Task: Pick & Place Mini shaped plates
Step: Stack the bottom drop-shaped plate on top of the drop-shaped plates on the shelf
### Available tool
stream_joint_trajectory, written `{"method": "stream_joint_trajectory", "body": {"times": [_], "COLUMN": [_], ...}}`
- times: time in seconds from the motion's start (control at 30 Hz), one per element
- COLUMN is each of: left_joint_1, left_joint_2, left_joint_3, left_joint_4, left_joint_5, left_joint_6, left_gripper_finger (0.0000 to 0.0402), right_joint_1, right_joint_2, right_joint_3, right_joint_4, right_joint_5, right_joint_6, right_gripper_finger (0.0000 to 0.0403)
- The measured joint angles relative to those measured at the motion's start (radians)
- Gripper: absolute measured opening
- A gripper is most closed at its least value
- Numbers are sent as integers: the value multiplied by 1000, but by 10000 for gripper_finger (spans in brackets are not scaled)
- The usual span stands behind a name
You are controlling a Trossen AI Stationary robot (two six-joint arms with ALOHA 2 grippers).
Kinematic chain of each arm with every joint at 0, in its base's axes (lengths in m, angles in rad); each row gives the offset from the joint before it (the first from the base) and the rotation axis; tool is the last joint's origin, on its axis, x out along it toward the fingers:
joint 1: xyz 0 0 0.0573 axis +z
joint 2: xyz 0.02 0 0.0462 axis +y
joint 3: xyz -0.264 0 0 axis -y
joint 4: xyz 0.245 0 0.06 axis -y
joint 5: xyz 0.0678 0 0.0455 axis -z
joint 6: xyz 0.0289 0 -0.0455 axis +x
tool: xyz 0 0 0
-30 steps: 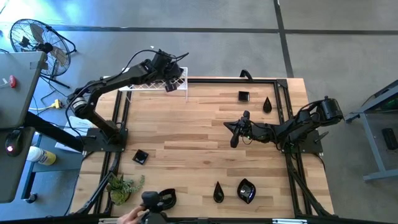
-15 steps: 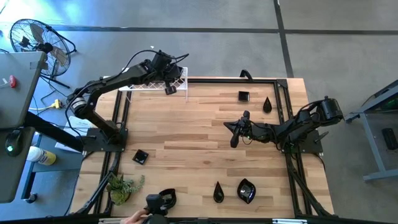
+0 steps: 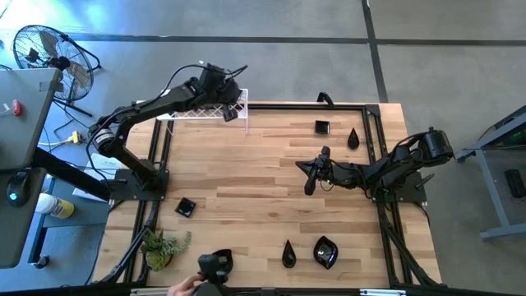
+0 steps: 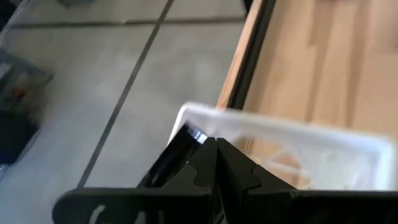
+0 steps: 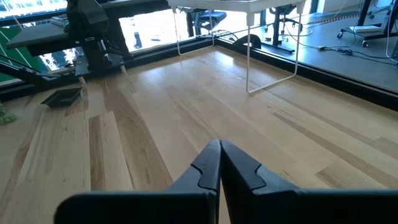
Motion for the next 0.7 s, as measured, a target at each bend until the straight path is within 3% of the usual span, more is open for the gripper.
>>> {"method": "stream_joint_trajectory", "body": {"times": [0.1,0.5,0.7], "left_joint_1": [0,7,-22], "left_joint_2": [0,56,-23], "left_joint_3": [0,-1,0], "left_joint_4": [32,62,110], "left_joint_5": [54,67,106], "left_joint_6": [3,-9,-136], "left_gripper_finger": [1,0,0], "right_joint_1": [0,0,0], "right_joint_2": [0,0,0], "right_joint_3": [0,0,0], "right_joint_4": [0,0,0], "right_joint_5": [0,-1,-21], "right_joint_6": [0,2,0], "right_gripper_finger": [4,4,5]}}
